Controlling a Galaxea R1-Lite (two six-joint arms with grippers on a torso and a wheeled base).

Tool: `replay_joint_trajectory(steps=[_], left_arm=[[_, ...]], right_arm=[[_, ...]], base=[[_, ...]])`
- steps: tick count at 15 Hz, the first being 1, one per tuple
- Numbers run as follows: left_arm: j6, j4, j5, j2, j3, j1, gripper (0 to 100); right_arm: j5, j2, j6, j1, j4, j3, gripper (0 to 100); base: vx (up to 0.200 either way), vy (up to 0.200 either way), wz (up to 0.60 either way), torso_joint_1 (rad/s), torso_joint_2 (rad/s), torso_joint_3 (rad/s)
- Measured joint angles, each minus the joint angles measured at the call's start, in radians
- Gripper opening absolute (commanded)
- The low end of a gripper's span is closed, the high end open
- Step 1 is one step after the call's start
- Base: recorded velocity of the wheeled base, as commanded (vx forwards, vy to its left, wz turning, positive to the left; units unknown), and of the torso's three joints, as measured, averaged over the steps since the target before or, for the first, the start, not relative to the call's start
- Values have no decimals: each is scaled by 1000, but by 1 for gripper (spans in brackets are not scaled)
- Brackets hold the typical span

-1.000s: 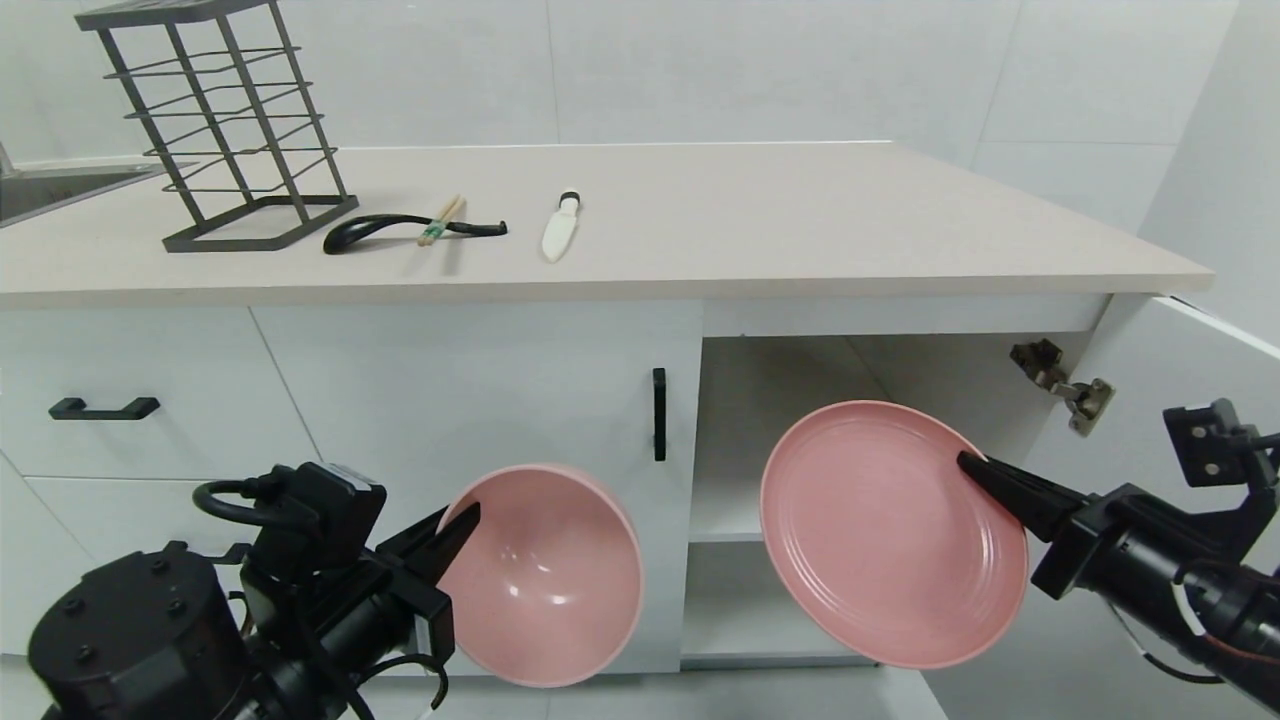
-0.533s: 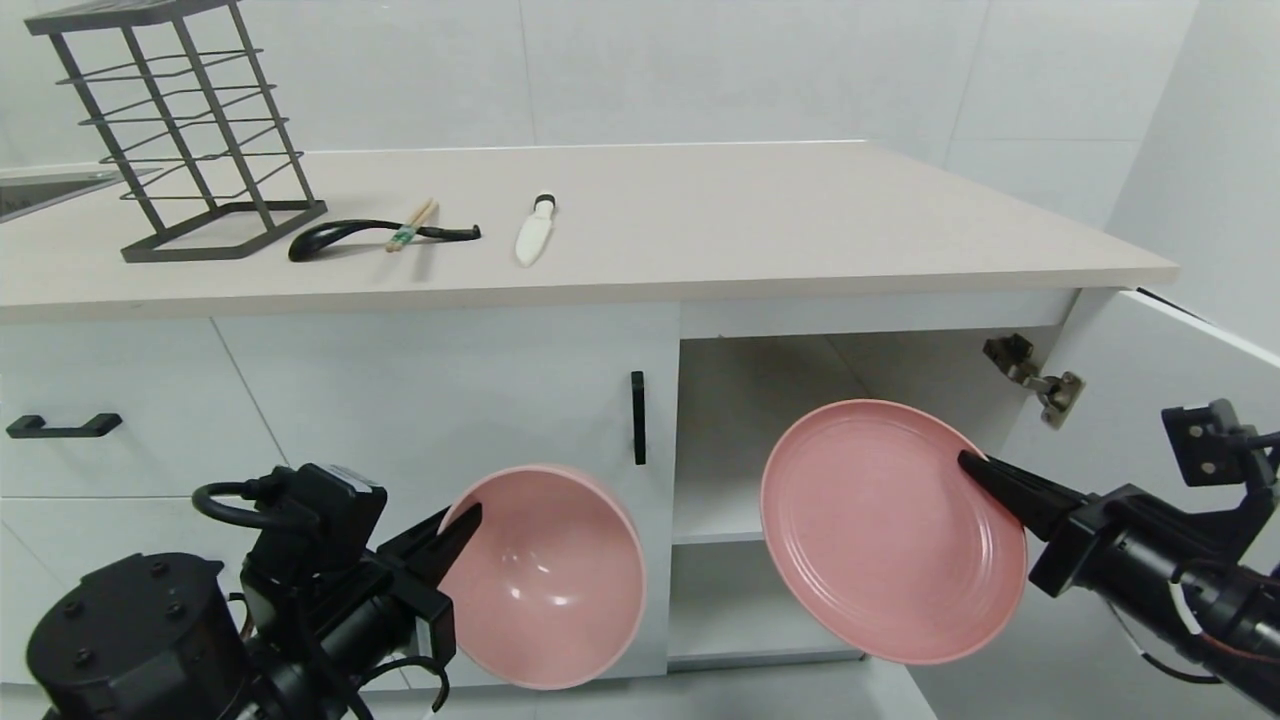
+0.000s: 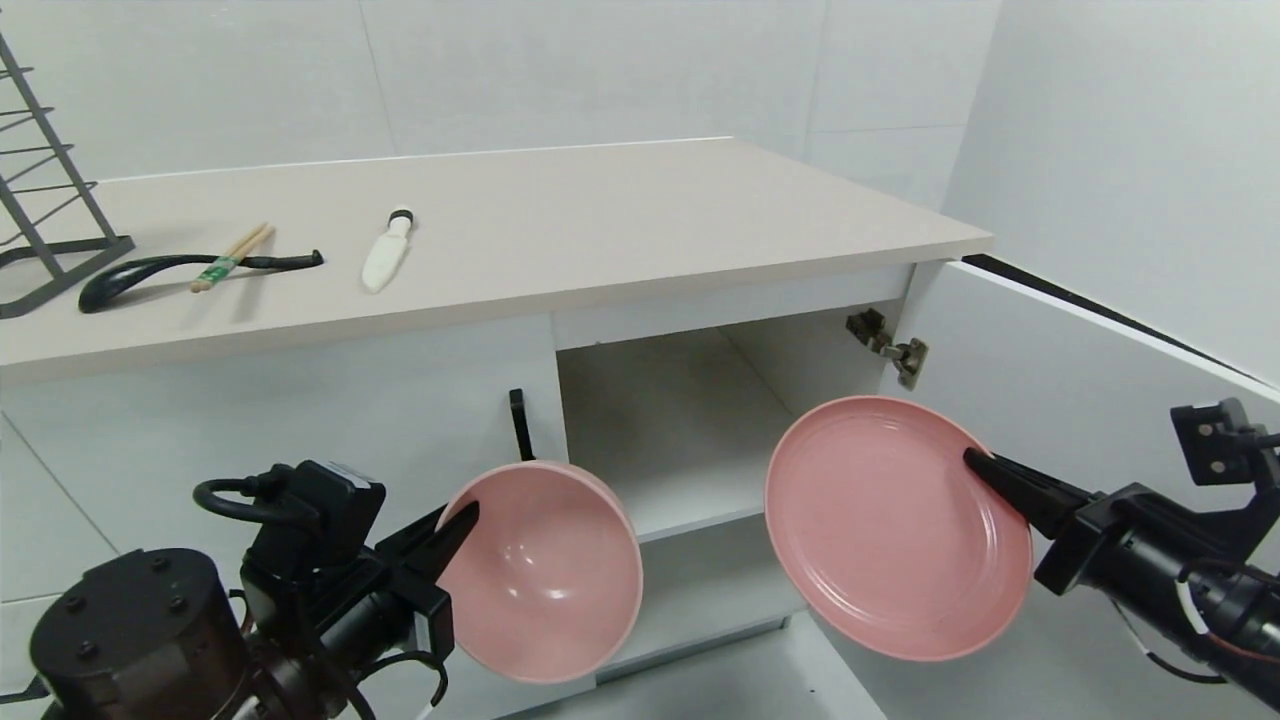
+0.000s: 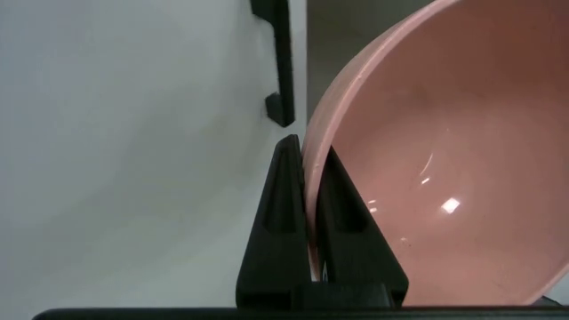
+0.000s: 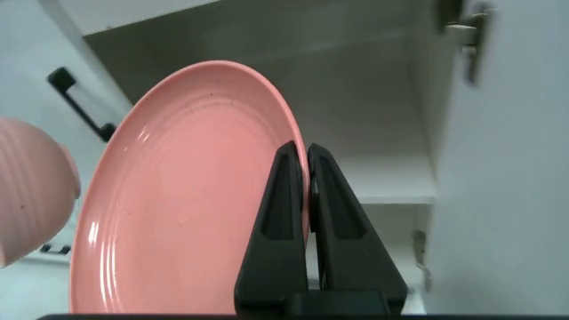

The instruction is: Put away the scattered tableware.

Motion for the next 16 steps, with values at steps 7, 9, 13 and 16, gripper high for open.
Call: replay_joint_trajectory(steps=[7,9,13,16], left_arm=[[3,0,3,0,0,-6,0],[3,0,4,-5,0,-28,0],[3,0,21,-7,0,-79,0],[3,0,35,9,0,-83,0]], right_arm=[[-25,6,-1,41,0,0,0],[-26,23,-1,97,1,0,0],[-75,93,-3,147,0,0,0],[-135,144,-17,153,1,-5,0]], base=[[29,-29,0,0,0,0],[0,0,0,0,0,0],[0,0,0,0,0,0],[0,0,0,0,0,0]])
